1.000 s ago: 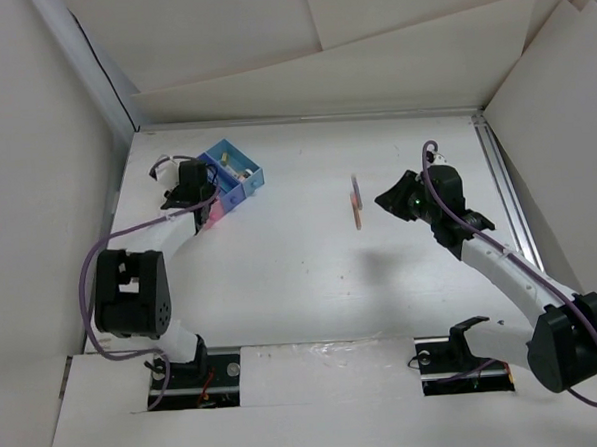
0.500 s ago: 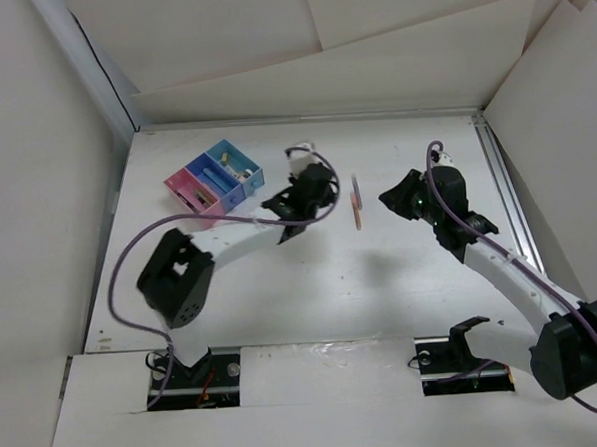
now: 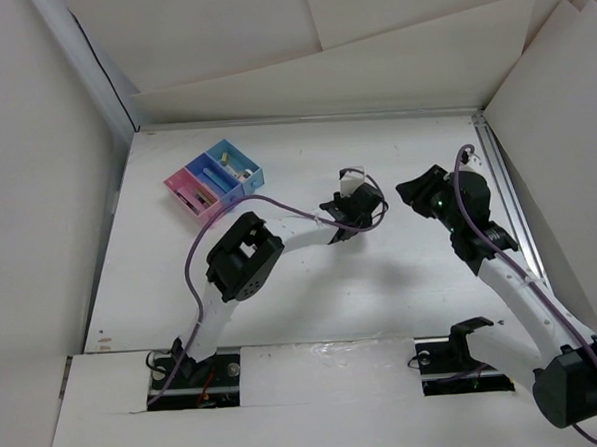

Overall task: Sort the stationery into containers
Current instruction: Pick up the pen from the center of the board, then place the pen in the storage box.

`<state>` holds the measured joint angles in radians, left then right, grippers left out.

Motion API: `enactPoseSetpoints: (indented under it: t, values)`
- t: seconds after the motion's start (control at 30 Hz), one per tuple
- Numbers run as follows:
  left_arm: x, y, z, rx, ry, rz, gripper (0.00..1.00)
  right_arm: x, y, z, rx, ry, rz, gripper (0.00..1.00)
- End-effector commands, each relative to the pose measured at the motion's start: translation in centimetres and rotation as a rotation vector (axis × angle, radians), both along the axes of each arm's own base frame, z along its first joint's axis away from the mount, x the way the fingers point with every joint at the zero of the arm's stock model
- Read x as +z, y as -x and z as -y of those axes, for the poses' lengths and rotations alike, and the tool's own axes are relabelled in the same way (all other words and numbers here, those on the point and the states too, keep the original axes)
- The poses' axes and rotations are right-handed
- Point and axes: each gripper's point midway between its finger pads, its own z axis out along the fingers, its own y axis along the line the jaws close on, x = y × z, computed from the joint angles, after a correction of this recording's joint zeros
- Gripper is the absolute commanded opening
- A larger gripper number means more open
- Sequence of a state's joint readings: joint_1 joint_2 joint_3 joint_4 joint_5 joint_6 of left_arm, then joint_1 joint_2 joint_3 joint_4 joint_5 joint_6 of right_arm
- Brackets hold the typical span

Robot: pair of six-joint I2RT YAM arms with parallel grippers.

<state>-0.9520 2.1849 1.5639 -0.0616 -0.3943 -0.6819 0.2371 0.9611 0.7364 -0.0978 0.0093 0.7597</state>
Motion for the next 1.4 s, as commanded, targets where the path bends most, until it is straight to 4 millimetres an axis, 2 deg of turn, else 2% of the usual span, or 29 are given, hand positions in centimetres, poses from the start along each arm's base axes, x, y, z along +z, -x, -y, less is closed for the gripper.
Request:
enactPoseSetpoints:
  t: [0.0,0.1,0.17,0.2,0.23,0.3,0.37,0.4,0.43,0.57,0.6,0.63,0.7,0.73,0.8,0.83,0.87,0.93,0.97,1.0,1.03,1.07,1.1,1.2,1.23,1.27,1.3,1.33,1.37]
  values:
    - [1.4,-1.4,0.3,0.039,0.0,0.034,0.37,0.6,-0.1,-0.7,0.037,-0.023,0.023,0.4]
    - [0.6,-1.6,0.1,0.051,-0.029,0.031,0.36,0.6,0.0,-0.9,0.049,-0.027,0.022,0.36]
    - [-0.6,-1.6,-0.3,0.06,-0.062,0.021,0.29,0.6,0.0,-0.9,0.049,-0.027,0.022,0.35]
    - [-0.2,-1.8,-0.4,0.066,-0.068,0.025,0.23,0.6,0.0,-0.9,0.049,-0.027,0.022,0.33]
    - [-0.4,-1.8,-1.0,0.088,-0.089,0.026,0.18,0.6,0.0,-0.9,0.049,-0.027,0.022,0.33]
    - [-1.2,-1.6,-1.9,0.101,-0.119,0.026,0.14,0.6,0.0,-0.9,0.049,-0.027,0.022,0.33]
    - [-0.5,-1.5,-3.0,0.125,-0.142,0.045,0.1,0.6,0.0,-0.9,0.049,-0.027,0.022,0.32]
    - [-0.9,-1.2,-3.8,0.133,-0.165,0.044,0.09,0.6,0.0,-0.9,0.049,-0.027,0.022,0.32]
    - [-1.3,-1.1,-4.3,0.141,-0.182,0.046,0.03,0.6,0.0,-0.9,0.049,-0.027,0.022,0.32]
    - [-0.4,-0.7,-6.7,0.206,-0.211,0.075,0.0,0.6,0.0,-0.9,0.049,-0.027,0.022,0.32]
    - [1.0,-0.5,-6.9,0.209,-0.191,0.087,0.0,0.6,0.0,-0.9,0.049,-0.027,0.022,0.32]
    - [0.9,0.0,-7.6,0.214,-0.185,0.085,0.0,0.6,0.0,-0.9,0.049,-0.027,0.022,0.32]
    - [3.0,-0.2,-8.2,0.229,-0.135,0.113,0.0,0.3,-0.1,-1.1,0.058,-0.028,0.013,0.32]
    - [5.1,-0.3,-9.5,0.25,-0.098,0.134,0.0,0.5,-0.2,-1.1,0.058,-0.029,0.022,0.32]
    - [7.2,-1.3,-11.7,0.293,-0.037,0.152,0.0,0.2,-0.3,-1.1,0.058,-0.028,0.013,0.32]
    - [10.5,-1.8,-12.5,0.313,0.05,0.194,0.0,0.2,-0.2,-1.3,0.066,-0.03,0.012,0.32]
    - [10.5,-2.5,-15.1,0.356,0.06,0.192,0.0,0.2,-0.2,-1.3,0.067,-0.03,0.012,0.32]
    - [12.5,-3.3,-17.3,0.389,0.145,0.226,0.0,0.2,-0.2,-1.3,0.067,-0.03,0.012,0.32]
    - [13.7,-3.0,-19.1,0.412,0.176,0.248,0.0,0.2,-0.2,-1.3,0.067,-0.03,0.012,0.32]
    - [14.3,-3.8,-21.6,0.463,0.191,0.263,0.0,0.2,-0.2,-1.3,0.067,-0.03,0.012,0.32]
    - [14.7,-3.9,-22.8,0.49,0.22,0.268,0.0,0.2,-0.2,-1.3,0.067,-0.03,0.012,0.32]
    - [16.0,-4.0,-24.1,0.512,0.252,0.296,0.0,0.2,-0.2,-1.3,0.067,-0.03,0.012,0.32]
    - [15.0,-4.3,-26.8,0.577,0.248,0.293,0.0,0.2,-0.2,-1.3,0.067,-0.03,0.012,0.32]
    - [13.9,-4.5,-30.3,0.649,0.285,0.271,0.0,-0.1,-0.1,-1.8,0.084,-0.031,0.002,0.32]
    - [13.8,-4.9,-33.0,0.705,0.285,0.274,0.0,-0.1,-0.1,-1.8,0.084,-0.031,0.002,0.32]
    - [13.3,-5.0,-33.7,0.714,0.314,0.258,0.0,-0.1,-0.1,-1.8,0.084,-0.031,0.002,0.32]
    - [13.7,-5.3,-34.6,0.73,0.348,0.276,0.0,-0.1,-0.1,-1.8,0.084,-0.031,0.002,0.32]
    - [13.0,-5.3,-36.7,0.772,0.347,0.275,0.0,-0.4,-0.2,-1.8,0.084,-0.029,-0.007,0.32]
    - [13.2,-5.5,-37.3,0.783,0.356,0.284,0.0,-0.2,-0.3,-1.8,0.084,-0.031,0.002,0.32]
